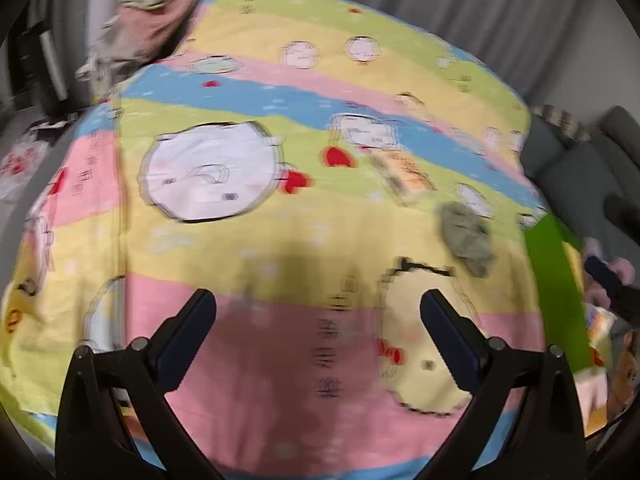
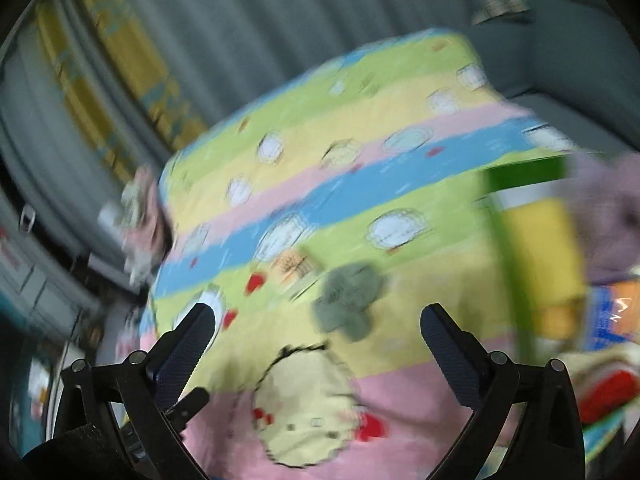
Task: Organize soft objects
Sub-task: 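Return the right gripper and grasp the beige tree-print tissue pack, then carry the beige tissue pack into the box with the right gripper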
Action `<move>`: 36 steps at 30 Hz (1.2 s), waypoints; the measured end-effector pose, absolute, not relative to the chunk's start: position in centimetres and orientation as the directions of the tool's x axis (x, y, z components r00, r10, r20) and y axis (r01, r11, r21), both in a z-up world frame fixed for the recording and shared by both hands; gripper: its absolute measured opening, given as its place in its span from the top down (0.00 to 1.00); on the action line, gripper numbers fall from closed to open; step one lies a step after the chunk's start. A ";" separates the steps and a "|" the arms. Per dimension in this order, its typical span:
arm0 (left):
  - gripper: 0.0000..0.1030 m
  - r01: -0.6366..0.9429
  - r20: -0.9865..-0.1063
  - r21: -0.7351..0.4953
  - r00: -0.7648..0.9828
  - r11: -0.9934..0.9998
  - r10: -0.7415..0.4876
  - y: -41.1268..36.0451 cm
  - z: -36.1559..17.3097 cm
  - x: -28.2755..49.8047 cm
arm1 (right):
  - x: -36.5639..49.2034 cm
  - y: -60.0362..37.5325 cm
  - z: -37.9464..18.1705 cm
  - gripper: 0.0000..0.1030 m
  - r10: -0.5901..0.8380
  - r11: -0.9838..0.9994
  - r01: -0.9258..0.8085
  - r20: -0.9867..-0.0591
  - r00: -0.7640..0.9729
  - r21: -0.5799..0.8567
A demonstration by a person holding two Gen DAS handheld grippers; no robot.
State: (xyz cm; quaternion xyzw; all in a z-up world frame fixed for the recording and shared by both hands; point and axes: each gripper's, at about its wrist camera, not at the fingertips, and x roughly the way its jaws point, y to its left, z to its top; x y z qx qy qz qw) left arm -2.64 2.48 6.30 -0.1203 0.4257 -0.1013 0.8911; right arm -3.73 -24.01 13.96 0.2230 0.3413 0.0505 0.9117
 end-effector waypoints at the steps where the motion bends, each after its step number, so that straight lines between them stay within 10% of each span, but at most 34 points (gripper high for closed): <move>1: 0.01 0.052 -0.747 -0.280 0.615 0.959 -0.252 2.9 6.1 -2.4 | -1.8 -22.5 13.5 0.00 0.282 0.897 0.025 -0.614 0.737 0.442; 16: 0.01 0.007 -0.742 -0.324 0.619 0.946 -0.259 7.9 5.7 -1.7 | 16.2 -14.4 4.3 0.01 0.124 0.991 -0.025 -0.844 0.521 0.131; 19: 0.01 -0.025 -0.737 -0.336 0.629 0.941 -0.247 9.0 5.9 -1.4 | 16.9 -14.0 3.0 0.26 0.103 0.995 -0.044 -0.857 0.504 0.093; 21: 0.01 -0.039 -0.734 -0.350 0.632 0.936 -0.249 9.5 5.9 -1.3 | 16.3 -14.1 3.3 0.40 0.095 0.995 -0.023 -0.838 0.537 0.098; 36: 0.01 -0.051 -0.744 -0.321 0.632 0.946 -0.219 9.2 5.7 -2.2 | -1.0 -11.6 5.7 0.41 0.291 0.956 -0.098 -0.841 0.455 0.278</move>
